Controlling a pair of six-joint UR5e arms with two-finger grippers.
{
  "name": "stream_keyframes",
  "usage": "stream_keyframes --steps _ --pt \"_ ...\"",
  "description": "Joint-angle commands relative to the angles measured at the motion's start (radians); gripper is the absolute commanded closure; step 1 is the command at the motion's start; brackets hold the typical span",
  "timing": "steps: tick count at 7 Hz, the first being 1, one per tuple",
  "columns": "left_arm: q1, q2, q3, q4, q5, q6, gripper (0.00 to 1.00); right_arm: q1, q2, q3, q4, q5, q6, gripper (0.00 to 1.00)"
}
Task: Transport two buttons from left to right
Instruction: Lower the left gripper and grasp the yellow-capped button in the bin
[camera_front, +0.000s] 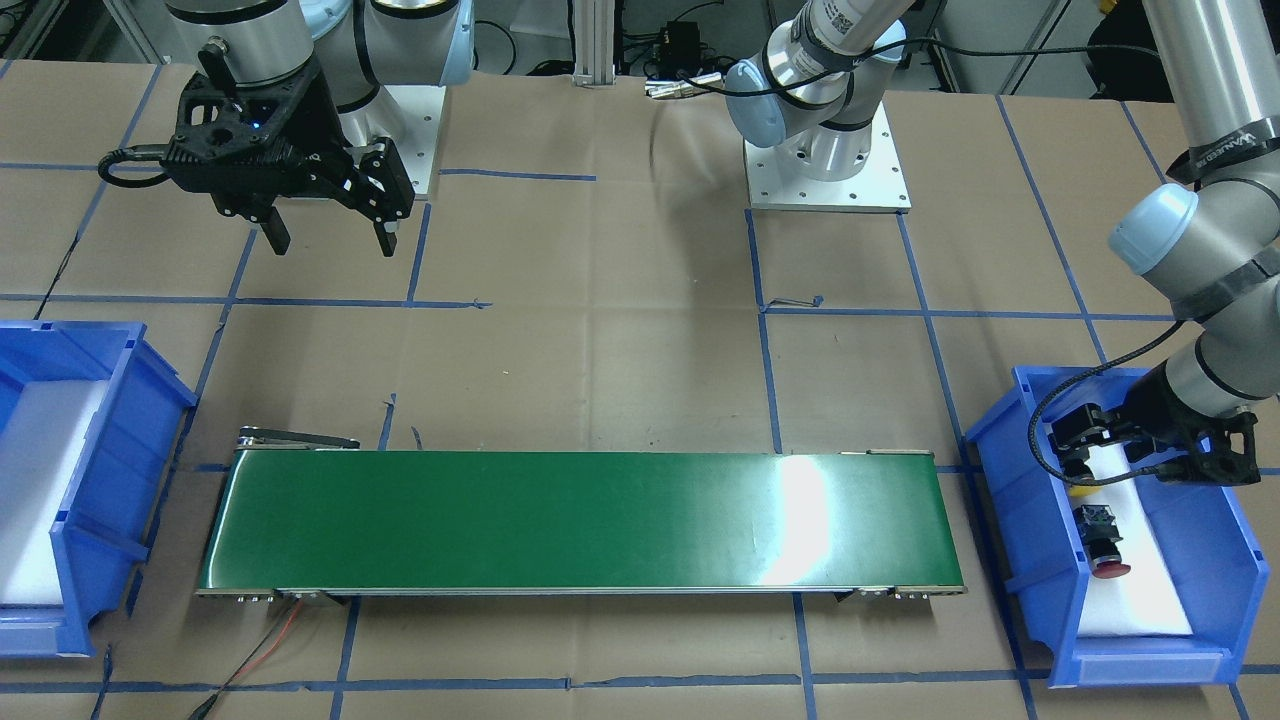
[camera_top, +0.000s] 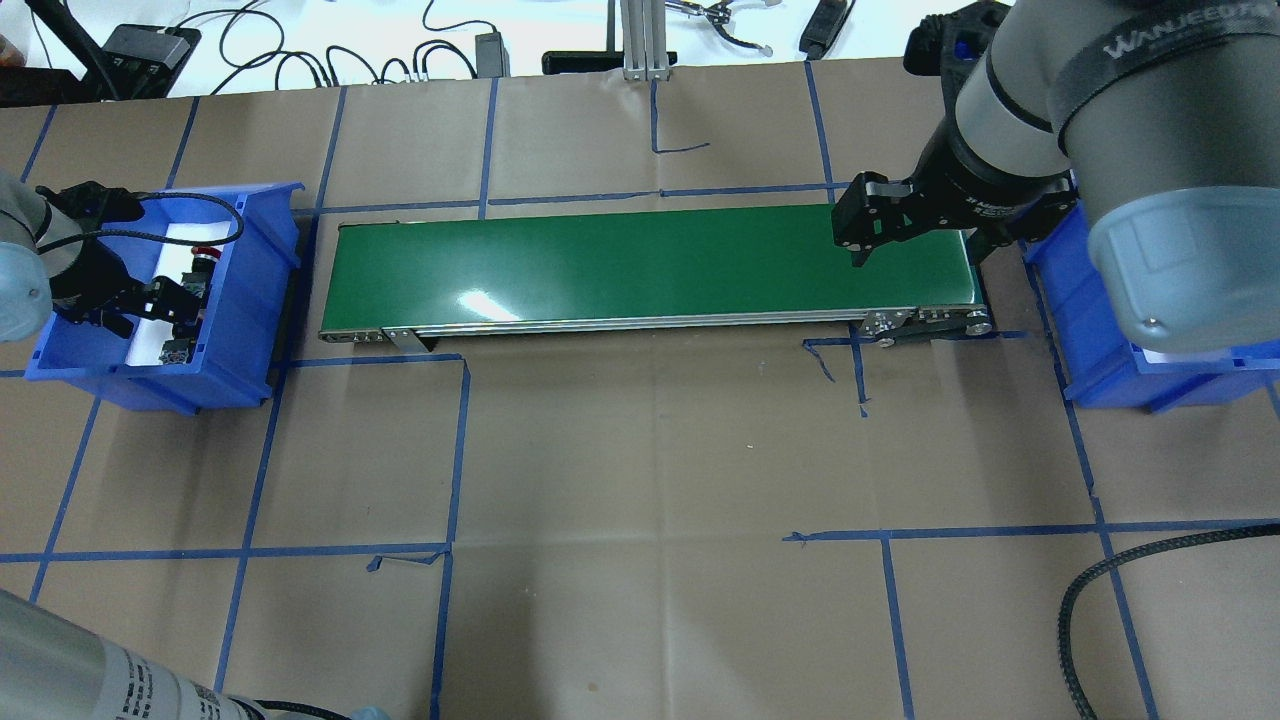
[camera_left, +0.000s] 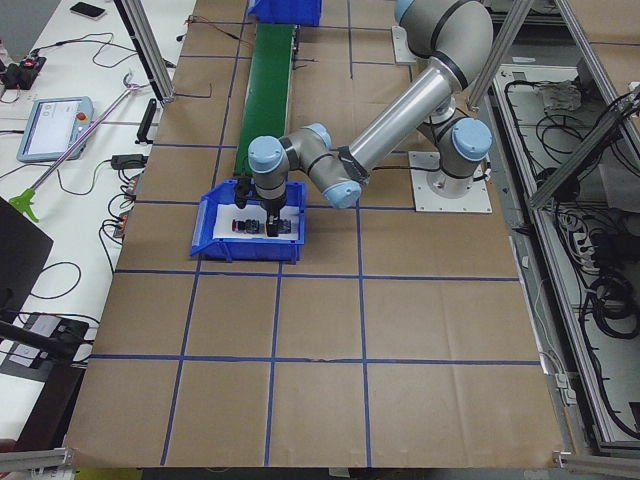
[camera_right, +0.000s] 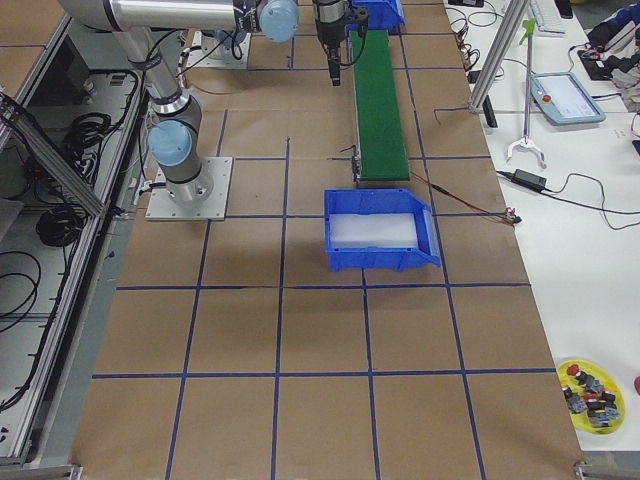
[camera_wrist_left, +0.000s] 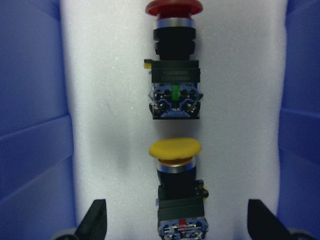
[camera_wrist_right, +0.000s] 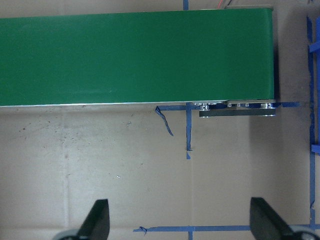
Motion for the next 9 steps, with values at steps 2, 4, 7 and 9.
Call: stream_keyframes --steps 2,4,7,9 --pt "0.0 -0.034 -0.012 0.052 -0.001 -0.001 0.01 0.001 0.0 0.001 0.003 0.0 -0.001 0.0" --pt "-0.002 -0.036 -0.013 0.051 -0.004 -0.001 0.13 0.001 0.0 0.001 0.002 0.0 0.001 0.0" --pt "-0.002 -0.04 -0.011 0.052 -0.001 -0.001 0.65 0.001 0.0 0.001 0.002 0.002 0.001 0.0" --pt "-0.002 -0.03 0.016 0.043 0.002 -0.016 0.93 0.001 0.0 -0.001 0.0 0.002 0.001 0.0"
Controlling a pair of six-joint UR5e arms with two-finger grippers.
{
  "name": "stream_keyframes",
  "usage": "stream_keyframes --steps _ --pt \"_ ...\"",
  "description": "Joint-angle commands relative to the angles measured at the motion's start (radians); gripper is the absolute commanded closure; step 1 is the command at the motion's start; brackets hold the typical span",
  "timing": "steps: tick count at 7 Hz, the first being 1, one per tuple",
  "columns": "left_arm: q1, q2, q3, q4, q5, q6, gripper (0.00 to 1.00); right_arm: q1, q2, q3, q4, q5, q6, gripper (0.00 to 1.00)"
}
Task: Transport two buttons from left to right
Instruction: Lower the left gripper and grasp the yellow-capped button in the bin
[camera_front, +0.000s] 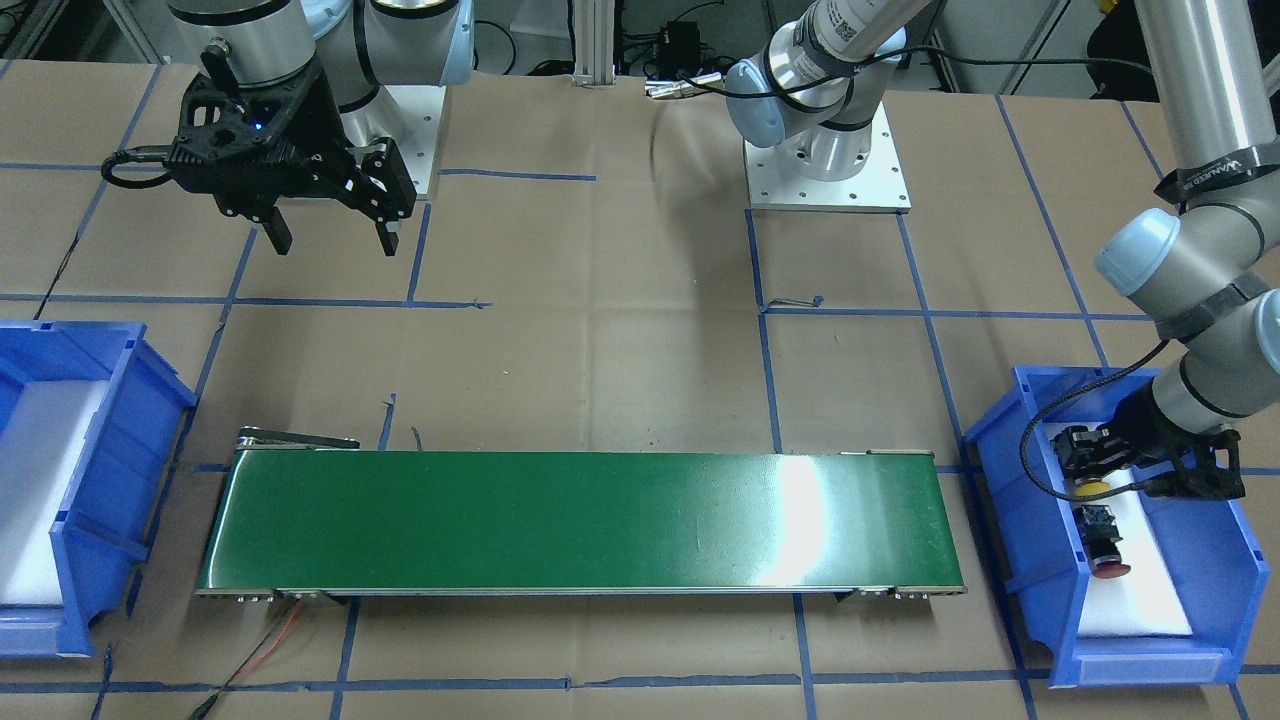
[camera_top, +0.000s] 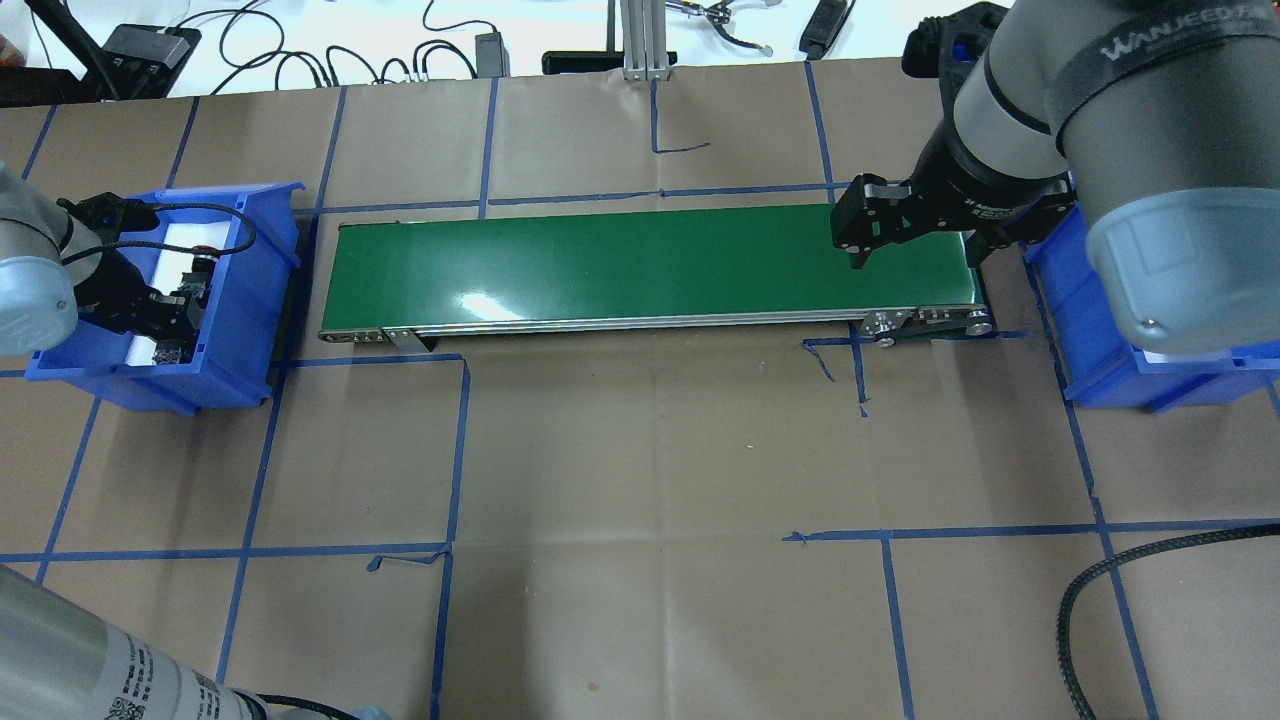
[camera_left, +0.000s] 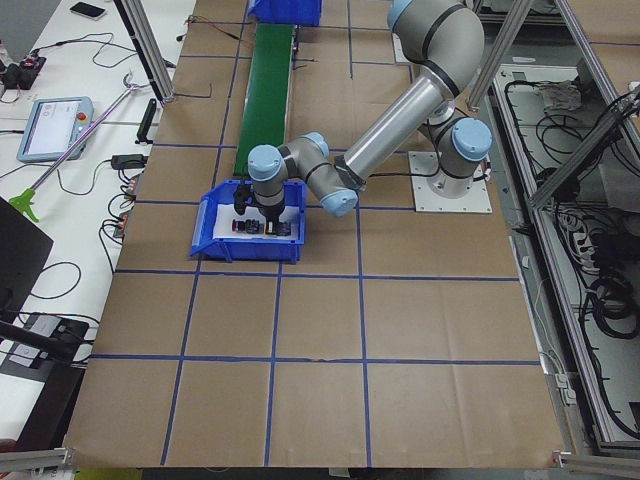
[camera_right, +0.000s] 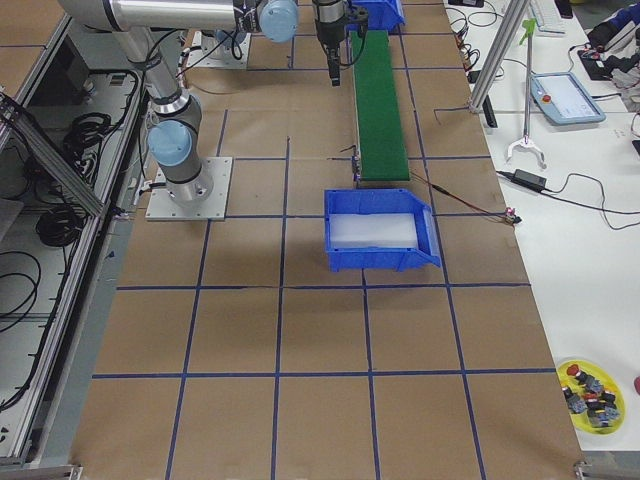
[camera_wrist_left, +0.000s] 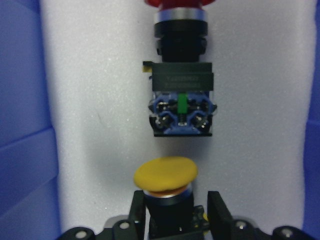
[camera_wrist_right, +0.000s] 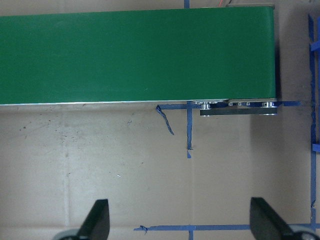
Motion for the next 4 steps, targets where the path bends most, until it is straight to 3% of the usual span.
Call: stream_keyframes --steps 1,4 --pt "-0.003 0.033 0.04 -0.019 0.005 -0.003 0.94 0.003 0.0 -0.001 -0.001 0.0 0.001 0.0" --pt "-0.005 0.101 0.222 -0.307 0.008 0.001 0.94 0.003 0.0 -0.003 -0.004 -0.001 0.001 0.0"
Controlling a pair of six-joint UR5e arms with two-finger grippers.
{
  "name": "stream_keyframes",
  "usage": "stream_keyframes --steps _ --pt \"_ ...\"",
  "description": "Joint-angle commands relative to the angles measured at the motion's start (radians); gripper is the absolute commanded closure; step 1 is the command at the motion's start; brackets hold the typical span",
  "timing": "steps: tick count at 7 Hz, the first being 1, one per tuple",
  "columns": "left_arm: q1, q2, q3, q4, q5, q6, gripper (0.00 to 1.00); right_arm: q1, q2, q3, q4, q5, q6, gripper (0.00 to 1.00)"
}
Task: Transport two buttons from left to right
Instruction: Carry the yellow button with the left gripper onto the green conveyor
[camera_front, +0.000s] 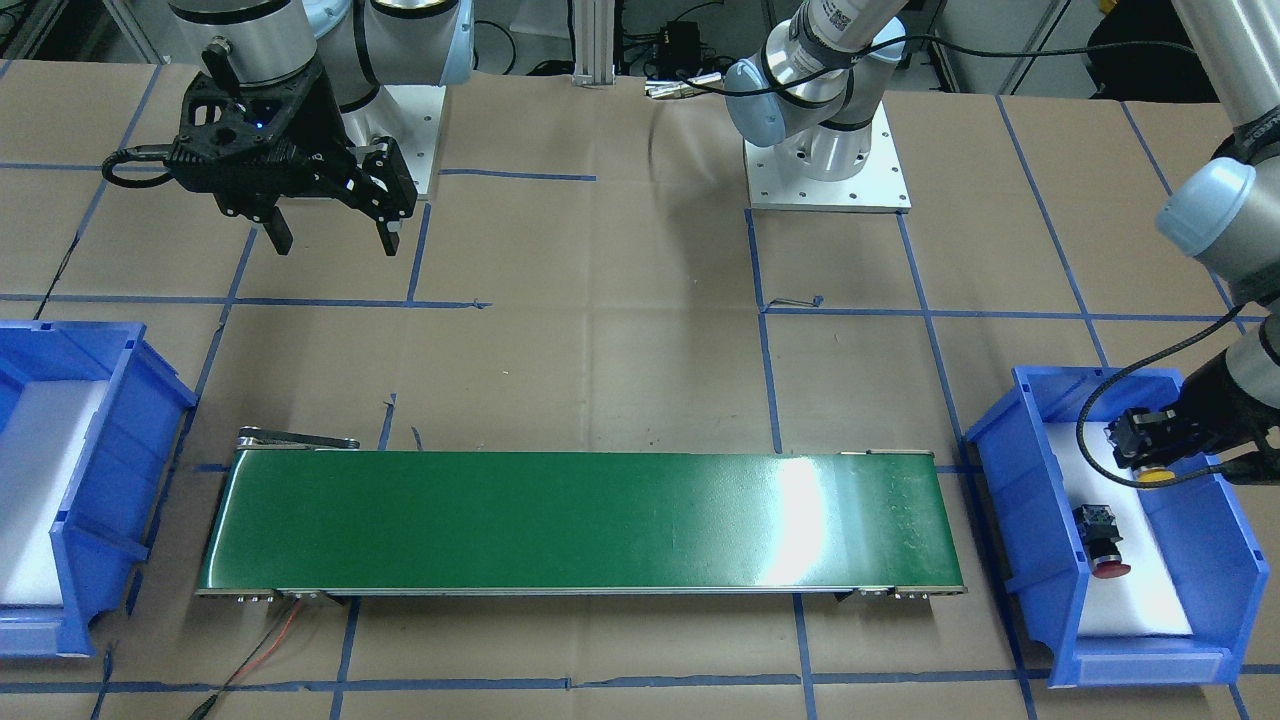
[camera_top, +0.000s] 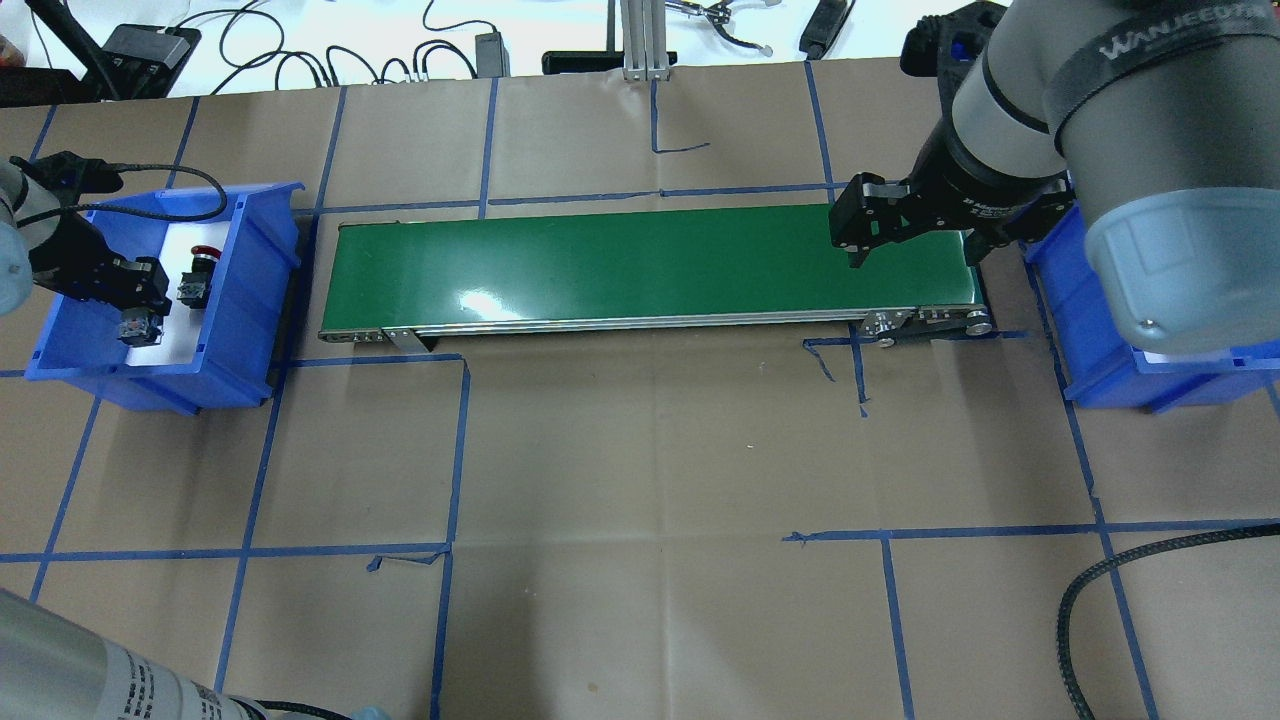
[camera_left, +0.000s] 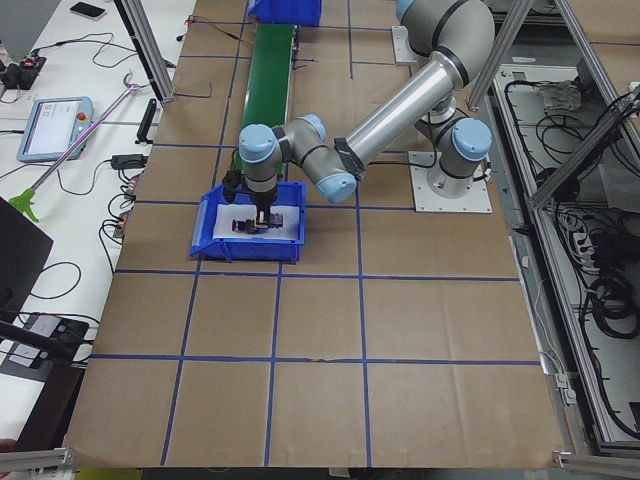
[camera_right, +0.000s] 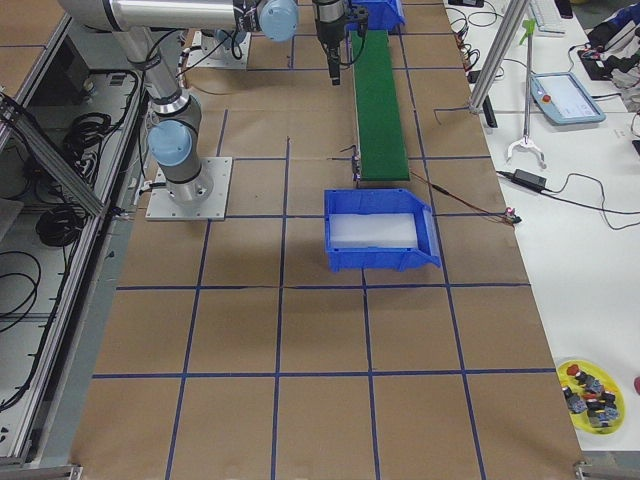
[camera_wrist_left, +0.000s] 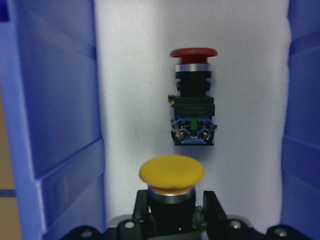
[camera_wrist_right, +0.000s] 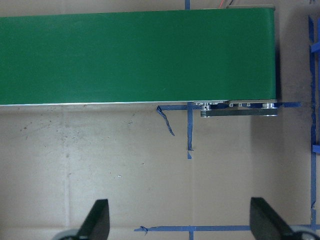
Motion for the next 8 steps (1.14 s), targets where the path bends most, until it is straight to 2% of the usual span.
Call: stream_keyframes --steps 1,2,5,8 --pt "-0.006 0.031 0.129 -0.191 0.002 0.002 0.94 0.0 0.0 -0.003 -0.003 0.0 -0.001 0.0" --pt "-0.016 0.03 0.16 -0.224 0.002 0.0 0.94 0.0 0.0 -0.003 -0.001 0.0 -0.002 0.0" --pt "-0.188 0.055 0.177 -0.282 0.006 -0.067 0.94 0.002 0.0 -0.004 -0.001 0.0 -0.001 0.0" --pt "-0.389 0.03 0.156 -0.281 -0.009 -0.377 0.94 0.002 0.0 -0.004 0.0 -0.002 0.0 0.0"
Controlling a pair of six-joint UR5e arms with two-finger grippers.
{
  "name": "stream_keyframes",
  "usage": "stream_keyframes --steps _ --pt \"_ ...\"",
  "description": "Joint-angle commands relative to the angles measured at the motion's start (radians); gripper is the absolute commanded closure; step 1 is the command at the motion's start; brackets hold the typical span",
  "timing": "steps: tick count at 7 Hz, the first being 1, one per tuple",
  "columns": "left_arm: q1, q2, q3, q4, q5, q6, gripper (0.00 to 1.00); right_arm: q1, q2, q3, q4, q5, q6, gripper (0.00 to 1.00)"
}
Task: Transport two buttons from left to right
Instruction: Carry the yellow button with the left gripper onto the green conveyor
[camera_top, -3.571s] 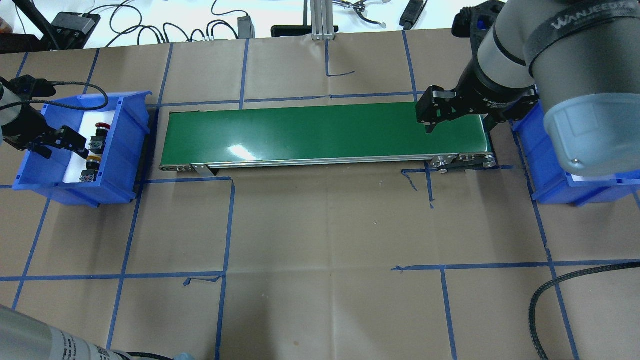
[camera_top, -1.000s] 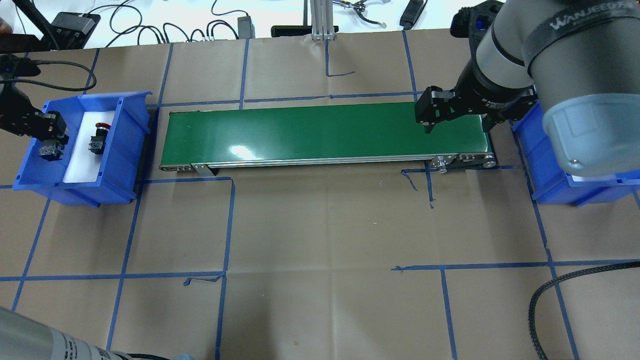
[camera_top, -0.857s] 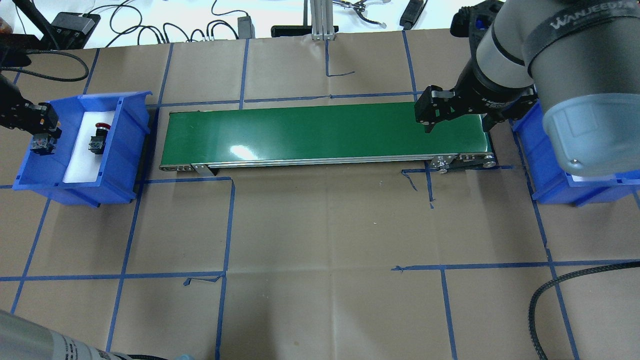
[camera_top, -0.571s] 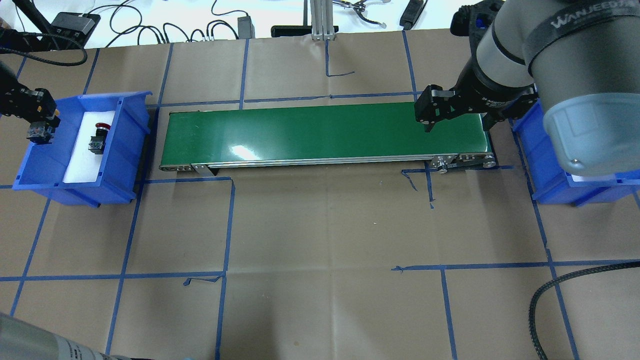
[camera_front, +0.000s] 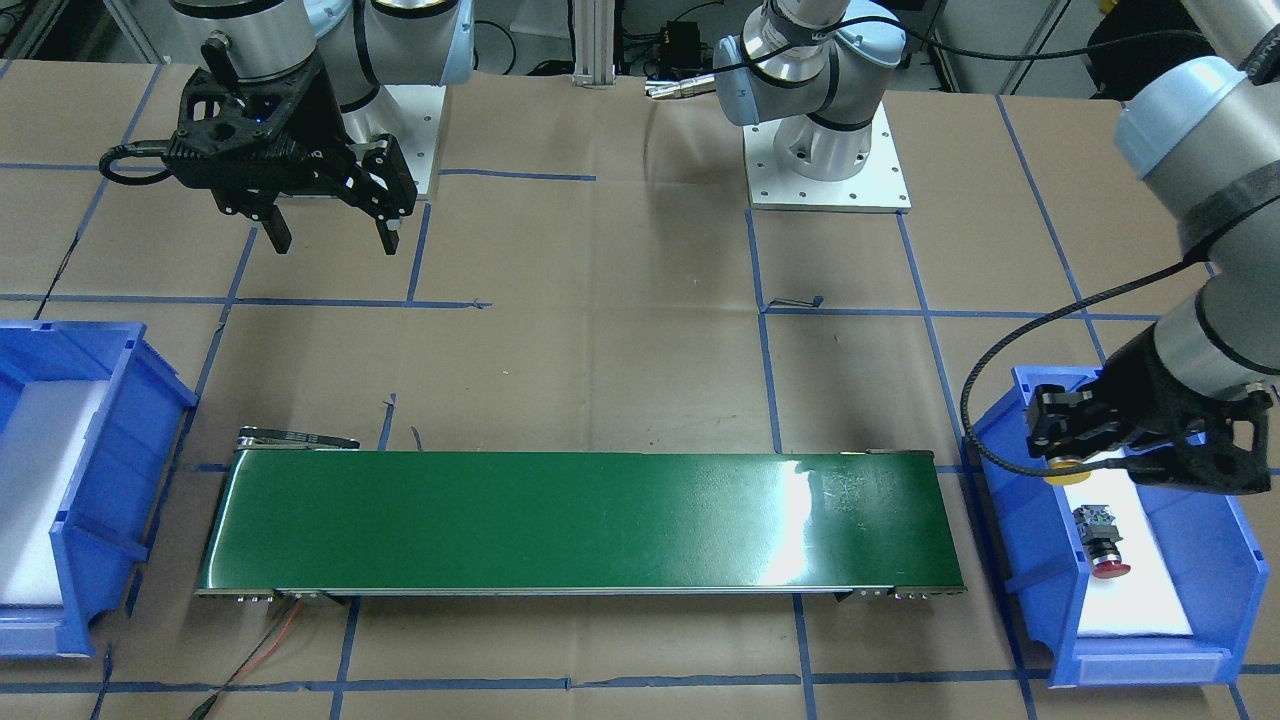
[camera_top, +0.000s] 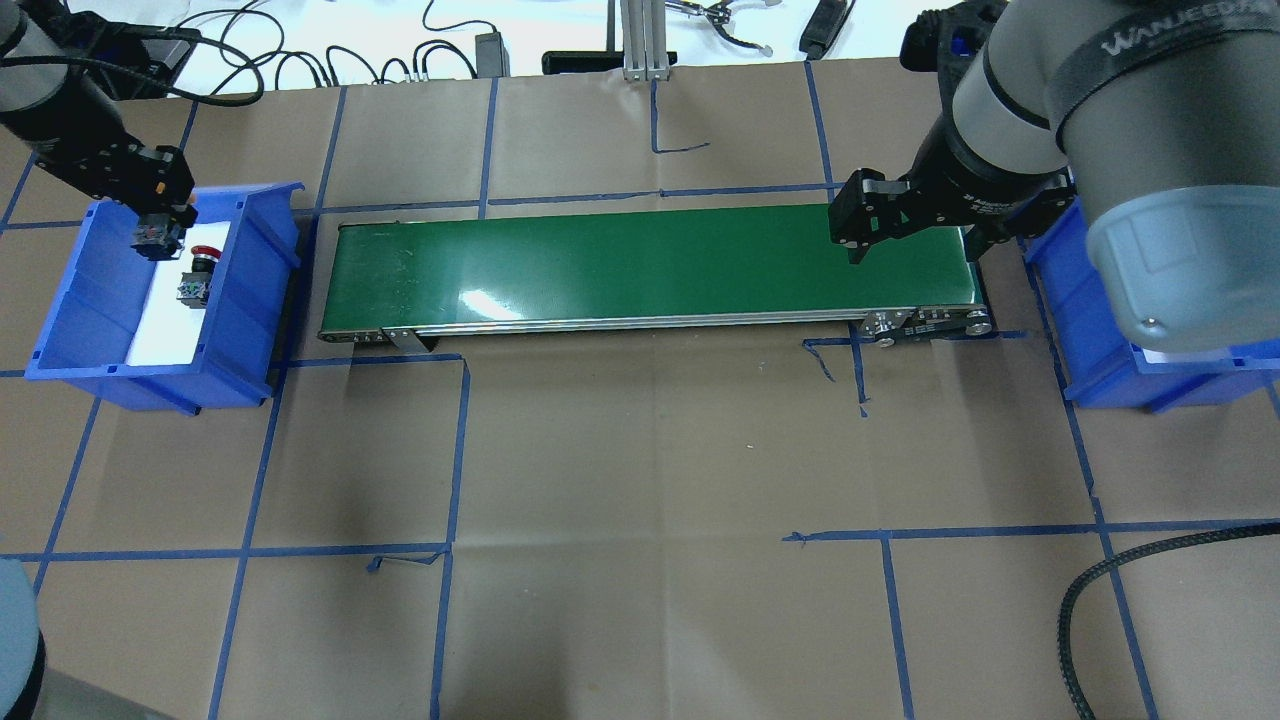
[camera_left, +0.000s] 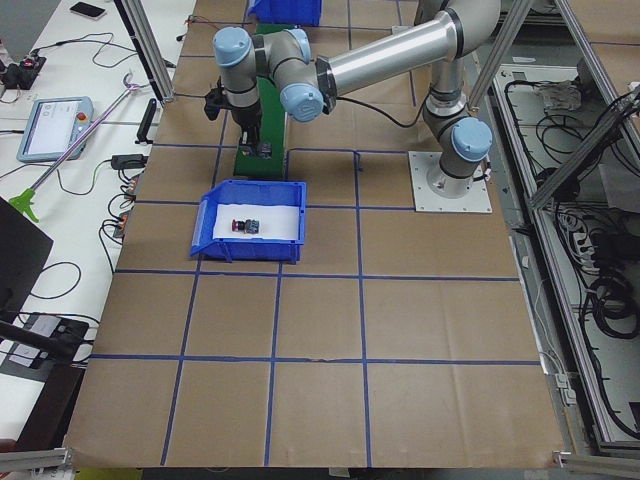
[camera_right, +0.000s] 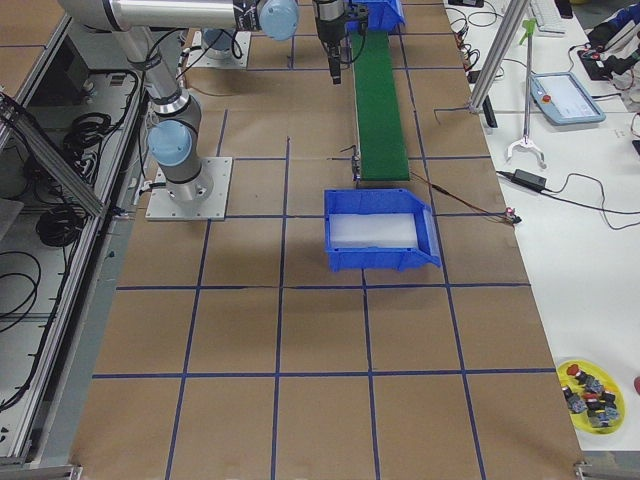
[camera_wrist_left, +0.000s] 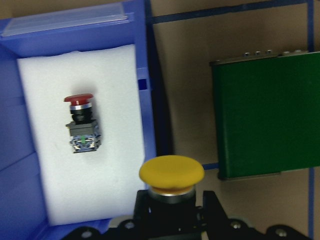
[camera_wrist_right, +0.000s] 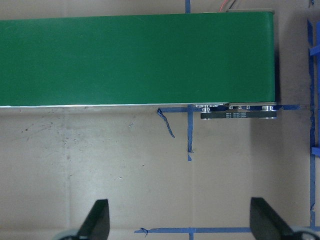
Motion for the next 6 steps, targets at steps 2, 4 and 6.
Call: stream_keyframes --steps 2,4,6 --pt "-0.17 -0.073 -0.022 0.025 -0.01 -0.27 0.94 -0.002 0.0 0.001 0.001 -0.001 -0.001 0.0" --pt "-0.201 -0.12 -0.049 0.083 -0.011 -0.284 0.94 -0.005 0.0 0.003 0.001 -0.001 -0.001 0.0" --pt "-0.202 -0.123 -0.13 0.221 -0.01 -0.263 0.94 -0.005 0.0 0.003 0.001 -0.001 -0.001 0.0"
